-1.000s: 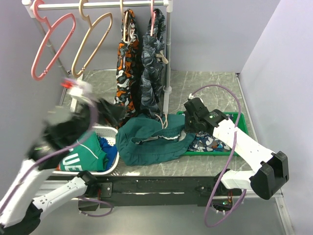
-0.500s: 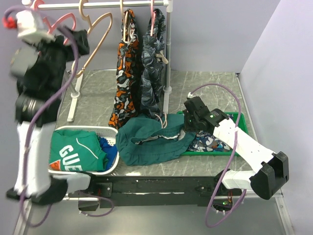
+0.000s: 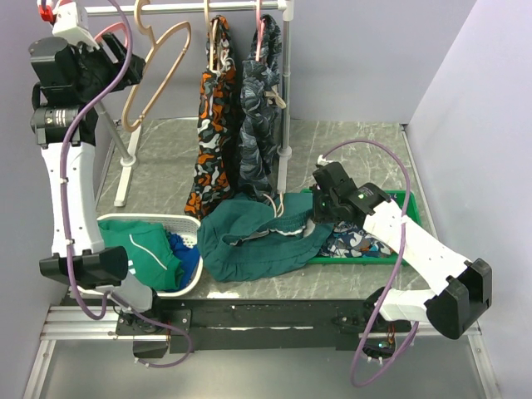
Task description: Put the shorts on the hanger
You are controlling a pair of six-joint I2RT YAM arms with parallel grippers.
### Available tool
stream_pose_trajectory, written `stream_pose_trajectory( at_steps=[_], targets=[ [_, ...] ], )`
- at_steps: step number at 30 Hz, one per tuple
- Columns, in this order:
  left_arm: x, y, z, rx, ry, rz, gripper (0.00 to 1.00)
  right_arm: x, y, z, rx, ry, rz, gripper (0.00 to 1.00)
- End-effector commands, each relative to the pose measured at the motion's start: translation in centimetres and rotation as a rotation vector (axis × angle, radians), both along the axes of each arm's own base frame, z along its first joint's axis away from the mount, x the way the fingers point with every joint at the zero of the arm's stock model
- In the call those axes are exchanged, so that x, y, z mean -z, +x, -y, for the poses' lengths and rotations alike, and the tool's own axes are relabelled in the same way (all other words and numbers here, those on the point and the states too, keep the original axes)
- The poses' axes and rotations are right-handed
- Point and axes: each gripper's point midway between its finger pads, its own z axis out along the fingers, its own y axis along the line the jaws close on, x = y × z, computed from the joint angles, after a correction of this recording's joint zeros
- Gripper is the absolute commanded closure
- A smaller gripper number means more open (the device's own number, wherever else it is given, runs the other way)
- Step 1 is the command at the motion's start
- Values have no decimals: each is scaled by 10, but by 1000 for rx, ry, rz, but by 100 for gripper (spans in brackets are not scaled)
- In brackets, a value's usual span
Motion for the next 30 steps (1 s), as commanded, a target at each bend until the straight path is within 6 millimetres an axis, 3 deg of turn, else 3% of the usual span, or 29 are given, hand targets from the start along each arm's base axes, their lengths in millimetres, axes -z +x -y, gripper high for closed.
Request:
stream_pose_trajectory(
  at_steps=[1,4,9,15,18,22,25,26,30],
  targets=[
    [-6,-14,-2,-7,63,27,30,-33,7,-9,-21,42,84,92],
    [6,-6,-7,-28,74,1,34,-35,6,-9,-25,39,87,93],
    [23,6,11,6,112,-37,34,-35,4,-10,-25,38,87,93],
    [38,16,6,-89,175,-81,42,-32,2,-10,-29,36,84,93],
    [41,18,12,-120,218,-87,45,-33,2,-8,-26,27,88,93],
    [48,21,14,-152,249,-103,52,-36,2,-7,-26,25,89,93],
    [55,24,17,-149,254,-118,60,-34,2,-8,-27,25,87,93],
    [56,24,17,-147,252,-119,68,-34,2,-8,-27,25,86,93],
    [55,22,13,-172,256,-114,73,-32,1,-8,-28,19,80,93]
  ],
)
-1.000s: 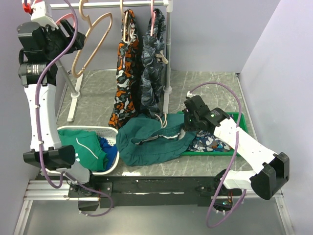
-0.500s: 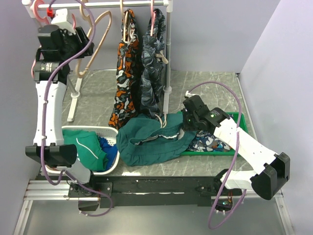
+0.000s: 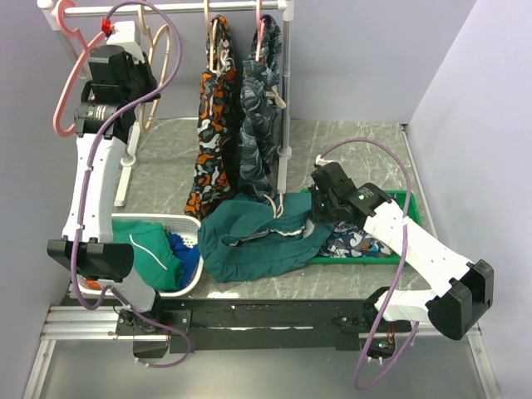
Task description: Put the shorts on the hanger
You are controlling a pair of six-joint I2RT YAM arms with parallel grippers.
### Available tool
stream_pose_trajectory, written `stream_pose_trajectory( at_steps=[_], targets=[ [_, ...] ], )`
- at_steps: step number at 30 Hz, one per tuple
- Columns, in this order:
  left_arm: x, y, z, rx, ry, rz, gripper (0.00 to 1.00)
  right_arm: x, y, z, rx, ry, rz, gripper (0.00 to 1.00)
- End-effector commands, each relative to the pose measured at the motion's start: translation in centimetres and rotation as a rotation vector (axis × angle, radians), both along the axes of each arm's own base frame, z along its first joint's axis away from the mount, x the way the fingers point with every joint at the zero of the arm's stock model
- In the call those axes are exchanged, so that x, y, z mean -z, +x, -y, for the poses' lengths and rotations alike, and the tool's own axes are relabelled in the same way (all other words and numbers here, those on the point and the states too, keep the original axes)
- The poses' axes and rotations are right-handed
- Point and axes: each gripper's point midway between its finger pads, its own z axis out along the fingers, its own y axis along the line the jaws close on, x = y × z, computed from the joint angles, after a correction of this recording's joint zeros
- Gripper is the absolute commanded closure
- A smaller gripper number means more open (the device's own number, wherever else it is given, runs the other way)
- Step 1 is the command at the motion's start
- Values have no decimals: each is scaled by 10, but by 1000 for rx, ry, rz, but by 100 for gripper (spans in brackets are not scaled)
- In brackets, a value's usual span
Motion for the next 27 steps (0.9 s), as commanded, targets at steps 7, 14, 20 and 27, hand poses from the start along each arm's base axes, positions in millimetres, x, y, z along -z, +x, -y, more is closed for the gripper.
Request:
stream_pose_trajectory(
  at_steps=[7,14,20,27],
  targets=[
    [-28,-8,-12,-59,21,79,99,-25,7,-5,-7,25,71,93],
    [-48,-17,-11,-53,29,136,99,-24,7,-6,-10,22,68,93],
    [-62,-29,-10,-46,42,177,99,-25,8,-7,-10,22,70,93],
    [-64,-32,-4,-25,39,182,99,-24,9,-7,-7,20,71,93]
  ],
)
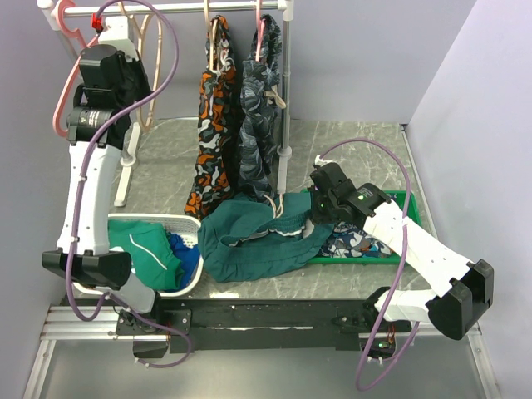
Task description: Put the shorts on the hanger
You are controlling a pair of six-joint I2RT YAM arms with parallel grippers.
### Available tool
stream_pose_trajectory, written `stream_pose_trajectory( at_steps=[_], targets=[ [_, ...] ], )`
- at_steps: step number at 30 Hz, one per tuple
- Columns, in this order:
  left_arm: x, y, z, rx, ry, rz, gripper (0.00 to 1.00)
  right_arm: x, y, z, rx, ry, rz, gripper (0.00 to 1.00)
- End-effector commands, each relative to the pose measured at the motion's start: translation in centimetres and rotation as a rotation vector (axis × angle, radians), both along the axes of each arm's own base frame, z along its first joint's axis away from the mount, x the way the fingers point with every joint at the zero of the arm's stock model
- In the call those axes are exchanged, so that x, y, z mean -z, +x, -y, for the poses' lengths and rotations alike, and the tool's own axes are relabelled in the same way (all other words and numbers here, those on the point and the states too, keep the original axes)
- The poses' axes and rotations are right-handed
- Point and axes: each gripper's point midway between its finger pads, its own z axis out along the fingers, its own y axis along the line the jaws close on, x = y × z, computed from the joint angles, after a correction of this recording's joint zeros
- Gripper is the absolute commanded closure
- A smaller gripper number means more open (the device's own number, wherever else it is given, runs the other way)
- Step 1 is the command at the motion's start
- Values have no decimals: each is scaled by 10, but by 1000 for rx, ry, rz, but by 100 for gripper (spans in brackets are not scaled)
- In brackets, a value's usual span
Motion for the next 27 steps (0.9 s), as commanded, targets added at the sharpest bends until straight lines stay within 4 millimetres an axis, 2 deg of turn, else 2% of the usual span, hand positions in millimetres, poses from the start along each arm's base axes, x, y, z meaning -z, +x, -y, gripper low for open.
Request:
stream_pose_trajectory(
  at_steps=[1,5,7,8,9,11,12,14,15,16,18,19,21,22,24,25,27],
  targets=[
    [-39,-16,4,17,4,119,99,-24,10,-6,-4,30,68,93],
    [-39,-26,7,20,7,119,99,-22,8,-6,-7,31,66,93],
    [-31,-30,8,22,10,103,99,-23,9,-6,-4,32,68,93],
    [-37,-38,9,26,8,123,99,-22,8,-6,-6,33,68,93],
    [-27,-38,9,28,7,102,99,-22,8,-6,-8,33,68,93],
    [-28,-49,10,38,0,111,99,-23,9,-6,-7,33,70,93],
    [-21,-50,11,41,-1,96,99,-22,9,-6,-5,30,70,93],
    [-23,-63,11,44,-10,104,99,-22,9,-6,-5,30,70,93],
    [-16,-66,13,55,-14,89,99,-21,10,-5,0,29,71,93],
    [-20,-76,14,59,-20,100,99,-20,9,-6,-2,29,68,93],
    [-9,-85,16,70,-27,76,99,-19,9,-4,4,21,70,93],
    [-14,-98,16,79,-33,92,99,-18,10,-2,12,13,71,93],
    [-8,-112,21,106,-48,80,99,-18,11,1,24,4,76,93],
    [-12,-128,20,111,-54,90,99,-18,11,1,29,3,79,93],
    [-8,-143,18,104,-70,81,99,-20,11,2,33,6,84,93],
    [-12,-161,15,103,-80,96,99,-21,11,2,35,9,86,93],
    [-12,-178,14,105,-109,103,99,-23,10,2,42,20,95,93]
  ],
)
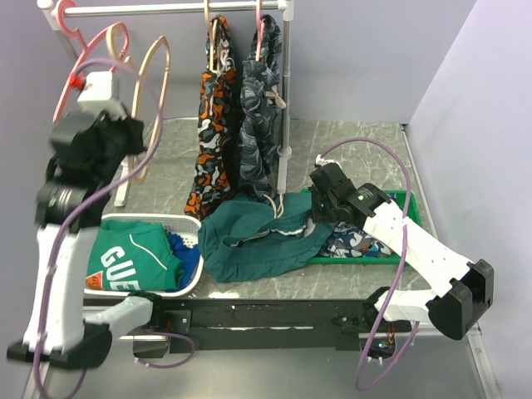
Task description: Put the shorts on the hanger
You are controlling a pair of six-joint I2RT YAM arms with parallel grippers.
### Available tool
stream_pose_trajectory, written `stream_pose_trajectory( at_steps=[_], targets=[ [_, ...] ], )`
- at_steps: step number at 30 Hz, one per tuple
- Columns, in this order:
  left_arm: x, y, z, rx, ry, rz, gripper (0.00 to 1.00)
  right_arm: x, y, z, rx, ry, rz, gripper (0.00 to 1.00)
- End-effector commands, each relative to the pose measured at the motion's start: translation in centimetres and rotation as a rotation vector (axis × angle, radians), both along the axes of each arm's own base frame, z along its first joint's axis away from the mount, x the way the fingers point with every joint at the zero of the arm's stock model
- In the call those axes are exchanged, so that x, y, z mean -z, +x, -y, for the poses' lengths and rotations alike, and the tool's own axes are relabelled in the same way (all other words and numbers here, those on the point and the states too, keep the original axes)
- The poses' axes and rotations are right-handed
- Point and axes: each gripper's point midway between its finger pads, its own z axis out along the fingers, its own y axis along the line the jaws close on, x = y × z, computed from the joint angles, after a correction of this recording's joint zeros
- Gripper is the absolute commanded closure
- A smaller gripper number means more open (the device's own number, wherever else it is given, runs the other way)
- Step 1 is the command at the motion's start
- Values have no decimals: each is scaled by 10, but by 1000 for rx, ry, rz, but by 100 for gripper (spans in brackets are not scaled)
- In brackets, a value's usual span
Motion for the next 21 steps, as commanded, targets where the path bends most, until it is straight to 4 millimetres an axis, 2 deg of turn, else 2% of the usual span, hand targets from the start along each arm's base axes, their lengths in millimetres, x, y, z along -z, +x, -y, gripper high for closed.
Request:
stream_pose_trajectory(
  at_steps=[1,3,4,5,7,9,10,11,12,13,15,21],
  targets=[
    [-29,-60,-2,28,-84,106,99,-23,7,-1,23,37,80,93],
    [-31,-79,5,77,-116,124,99,-25,5,1,32,43,86,93],
    [-40,-99,7,108,-130,170,99,-25,5,2,35,42,88,93],
    [-40,-107,10,137,-142,183,99,-26,4,3,43,47,91,93],
    [-51,-137,28,266,-163,242,99,-27,2,6,53,52,100,93],
    [-56,-154,46,386,-190,265,99,-29,2,7,65,58,106,93],
    [-57,-172,66,523,-191,268,99,-29,1,8,68,60,108,93],
    [-56,-177,72,565,-192,266,99,-29,1,8,77,62,109,93],
    [-55,-177,69,544,-177,265,99,-28,1,10,87,61,110,93],
    [-59,-184,75,589,-184,276,99,-30,0,11,105,71,117,93],
    [-55,-185,82,636,-217,261,99,-31,-1,12,117,89,127,95],
    [-41,-174,102,742,-235,166,99,-25,-5,20,181,118,143,95]
  ],
)
